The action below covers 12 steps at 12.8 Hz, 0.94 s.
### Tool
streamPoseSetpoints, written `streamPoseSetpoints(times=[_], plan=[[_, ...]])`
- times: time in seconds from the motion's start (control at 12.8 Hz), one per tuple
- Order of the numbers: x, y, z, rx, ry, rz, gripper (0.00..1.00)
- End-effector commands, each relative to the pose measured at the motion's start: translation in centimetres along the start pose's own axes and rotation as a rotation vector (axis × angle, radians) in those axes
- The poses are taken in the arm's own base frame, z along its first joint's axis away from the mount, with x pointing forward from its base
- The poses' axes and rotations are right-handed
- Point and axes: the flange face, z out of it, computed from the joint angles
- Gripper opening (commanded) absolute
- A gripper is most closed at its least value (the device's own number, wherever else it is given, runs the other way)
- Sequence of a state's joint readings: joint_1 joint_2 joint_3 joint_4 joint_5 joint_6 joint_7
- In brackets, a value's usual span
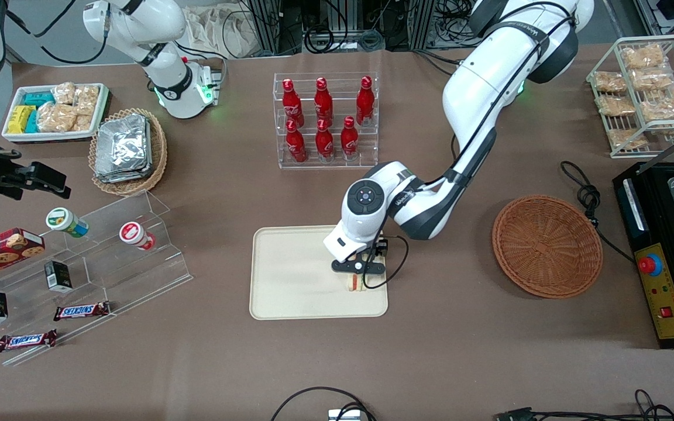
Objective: Place sandwich from basket to tray
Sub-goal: 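Lower the sandwich onto the tray and open the left gripper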
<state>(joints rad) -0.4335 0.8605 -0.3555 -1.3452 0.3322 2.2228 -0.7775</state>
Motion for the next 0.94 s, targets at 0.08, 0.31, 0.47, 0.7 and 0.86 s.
streamPoseSetpoints(times=[0.08,0.31,0.47,0.7,0.86], plan=[[0.7,-0.1,-2.2,0.028,0.028,-0.027,1.0],[0.9,-1.2,-6.0,0.088,0.006,-0.041,1.0],[1.7,-3.0,-8.2,0.132,0.016,-0.081,1.0],[1.9,-4.9,-13.0,0.185,0.04,-0.246,1.0],[2.8,-8.5,-16.9,0.241,0.043,-0.294,1.0]])
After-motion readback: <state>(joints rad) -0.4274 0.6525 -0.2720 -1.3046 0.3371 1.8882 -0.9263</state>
